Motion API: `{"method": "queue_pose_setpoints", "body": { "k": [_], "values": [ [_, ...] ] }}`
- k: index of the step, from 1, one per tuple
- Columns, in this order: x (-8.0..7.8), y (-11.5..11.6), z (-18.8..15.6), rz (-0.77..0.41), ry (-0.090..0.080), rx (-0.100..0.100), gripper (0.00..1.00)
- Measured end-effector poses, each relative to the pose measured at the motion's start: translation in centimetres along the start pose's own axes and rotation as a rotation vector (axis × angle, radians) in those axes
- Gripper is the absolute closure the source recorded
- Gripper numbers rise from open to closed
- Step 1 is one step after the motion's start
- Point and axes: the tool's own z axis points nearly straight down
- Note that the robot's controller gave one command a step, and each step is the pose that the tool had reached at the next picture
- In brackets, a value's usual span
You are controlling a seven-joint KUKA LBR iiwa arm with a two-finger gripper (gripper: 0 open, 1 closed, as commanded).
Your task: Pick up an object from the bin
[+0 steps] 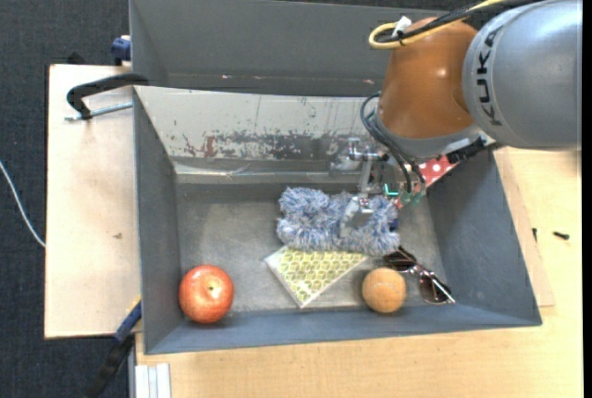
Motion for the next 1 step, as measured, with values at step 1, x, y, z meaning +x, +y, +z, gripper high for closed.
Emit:
{"method": "queue_pose_setpoints", "body": {
  "k": [1],
  "values": [
    [-0.19, 0.00, -0.47, 0.000, -0.008, 0.000, 0.00]
  ]
}}
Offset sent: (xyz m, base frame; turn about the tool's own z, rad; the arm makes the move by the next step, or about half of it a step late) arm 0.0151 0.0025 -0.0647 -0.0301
